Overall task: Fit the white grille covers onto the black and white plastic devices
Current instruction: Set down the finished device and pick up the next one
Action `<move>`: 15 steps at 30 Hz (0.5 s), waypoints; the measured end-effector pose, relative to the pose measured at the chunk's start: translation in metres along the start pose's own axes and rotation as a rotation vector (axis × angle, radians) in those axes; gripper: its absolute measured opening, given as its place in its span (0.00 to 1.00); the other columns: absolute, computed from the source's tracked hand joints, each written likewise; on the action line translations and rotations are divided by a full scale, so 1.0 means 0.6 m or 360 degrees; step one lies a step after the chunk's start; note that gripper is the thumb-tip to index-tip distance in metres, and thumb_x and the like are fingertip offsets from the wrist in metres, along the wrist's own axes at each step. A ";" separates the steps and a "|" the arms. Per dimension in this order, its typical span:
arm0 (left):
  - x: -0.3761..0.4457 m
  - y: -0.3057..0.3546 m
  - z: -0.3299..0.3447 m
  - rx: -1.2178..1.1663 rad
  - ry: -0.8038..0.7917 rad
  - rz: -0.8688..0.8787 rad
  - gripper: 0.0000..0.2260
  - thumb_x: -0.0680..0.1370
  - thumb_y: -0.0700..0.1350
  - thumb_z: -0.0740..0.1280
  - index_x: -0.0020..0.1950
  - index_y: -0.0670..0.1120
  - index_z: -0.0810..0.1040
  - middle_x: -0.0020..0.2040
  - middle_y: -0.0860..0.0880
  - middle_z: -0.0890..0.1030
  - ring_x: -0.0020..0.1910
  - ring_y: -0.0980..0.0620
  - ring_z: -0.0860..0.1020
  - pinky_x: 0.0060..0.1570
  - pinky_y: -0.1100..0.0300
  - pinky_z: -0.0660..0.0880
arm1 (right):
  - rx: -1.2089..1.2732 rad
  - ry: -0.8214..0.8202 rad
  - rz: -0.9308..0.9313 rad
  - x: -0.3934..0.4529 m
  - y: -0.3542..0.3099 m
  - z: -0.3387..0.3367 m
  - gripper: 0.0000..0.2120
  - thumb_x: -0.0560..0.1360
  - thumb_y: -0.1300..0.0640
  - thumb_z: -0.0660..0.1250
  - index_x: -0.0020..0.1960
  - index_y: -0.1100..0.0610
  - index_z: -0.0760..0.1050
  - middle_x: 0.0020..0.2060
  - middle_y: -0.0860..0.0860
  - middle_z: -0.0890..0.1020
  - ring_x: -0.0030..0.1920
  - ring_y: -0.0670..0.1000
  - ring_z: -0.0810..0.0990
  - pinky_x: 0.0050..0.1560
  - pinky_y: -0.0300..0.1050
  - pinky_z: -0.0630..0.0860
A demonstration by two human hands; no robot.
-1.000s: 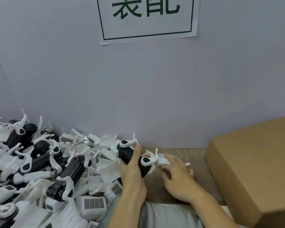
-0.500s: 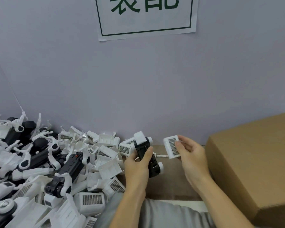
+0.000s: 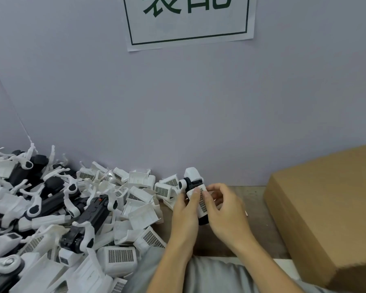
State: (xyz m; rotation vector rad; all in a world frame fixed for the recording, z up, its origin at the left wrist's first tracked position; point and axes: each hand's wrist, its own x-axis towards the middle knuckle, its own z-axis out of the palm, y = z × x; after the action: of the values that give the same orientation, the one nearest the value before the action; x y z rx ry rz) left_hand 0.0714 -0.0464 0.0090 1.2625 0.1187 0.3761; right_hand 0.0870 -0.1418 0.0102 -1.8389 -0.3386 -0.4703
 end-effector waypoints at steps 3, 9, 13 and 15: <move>-0.001 0.001 0.000 0.0003 0.0040 0.0059 0.09 0.81 0.43 0.66 0.61 0.44 0.80 0.51 0.46 0.86 0.51 0.50 0.85 0.48 0.61 0.81 | 0.0066 0.0020 0.0033 -0.002 0.000 0.000 0.03 0.79 0.52 0.67 0.47 0.46 0.76 0.38 0.44 0.81 0.42 0.38 0.79 0.38 0.29 0.74; 0.000 0.004 -0.002 0.0120 0.0055 0.0168 0.08 0.81 0.47 0.67 0.53 0.45 0.84 0.47 0.47 0.87 0.50 0.48 0.85 0.52 0.54 0.80 | 0.0122 -0.0001 0.0088 -0.002 -0.002 0.002 0.04 0.79 0.48 0.67 0.47 0.47 0.77 0.39 0.40 0.83 0.41 0.39 0.82 0.39 0.32 0.76; -0.005 0.007 -0.001 0.0114 0.0028 0.0167 0.10 0.81 0.50 0.66 0.52 0.47 0.85 0.46 0.48 0.87 0.49 0.50 0.85 0.51 0.57 0.80 | 0.0480 -0.0149 0.0278 0.002 -0.003 0.000 0.05 0.81 0.54 0.66 0.53 0.51 0.81 0.43 0.46 0.86 0.45 0.42 0.84 0.43 0.35 0.79; -0.009 0.010 0.001 0.0066 -0.0001 0.0142 0.09 0.81 0.48 0.65 0.53 0.47 0.84 0.47 0.48 0.87 0.48 0.51 0.85 0.48 0.60 0.80 | 0.0720 -0.0266 0.0386 0.004 -0.003 -0.005 0.08 0.81 0.56 0.65 0.53 0.53 0.83 0.46 0.49 0.87 0.48 0.46 0.86 0.46 0.37 0.80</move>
State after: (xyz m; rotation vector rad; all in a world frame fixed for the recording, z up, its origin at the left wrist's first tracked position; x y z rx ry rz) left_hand 0.0654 -0.0471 0.0139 1.3119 0.0700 0.4524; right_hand 0.0879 -0.1440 0.0133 -1.4527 -0.3007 -0.0612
